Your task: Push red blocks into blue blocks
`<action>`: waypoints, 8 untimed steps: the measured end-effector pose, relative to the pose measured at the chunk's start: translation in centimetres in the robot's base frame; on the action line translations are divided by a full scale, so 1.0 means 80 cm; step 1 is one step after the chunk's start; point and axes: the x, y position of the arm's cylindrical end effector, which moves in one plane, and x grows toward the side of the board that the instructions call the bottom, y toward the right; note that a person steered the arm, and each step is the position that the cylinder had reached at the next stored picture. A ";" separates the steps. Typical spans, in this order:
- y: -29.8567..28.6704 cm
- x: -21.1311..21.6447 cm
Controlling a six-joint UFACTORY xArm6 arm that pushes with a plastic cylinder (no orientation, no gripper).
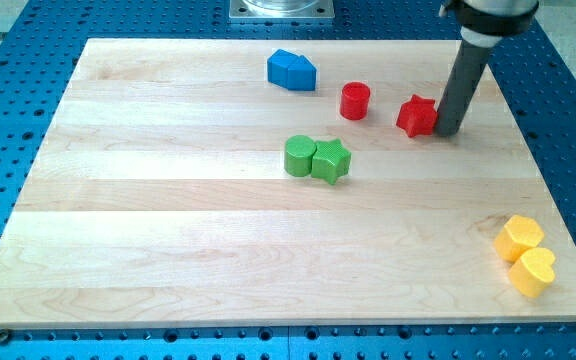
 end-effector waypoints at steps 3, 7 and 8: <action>-0.119 -0.045; -0.158 -0.040; -0.145 -0.025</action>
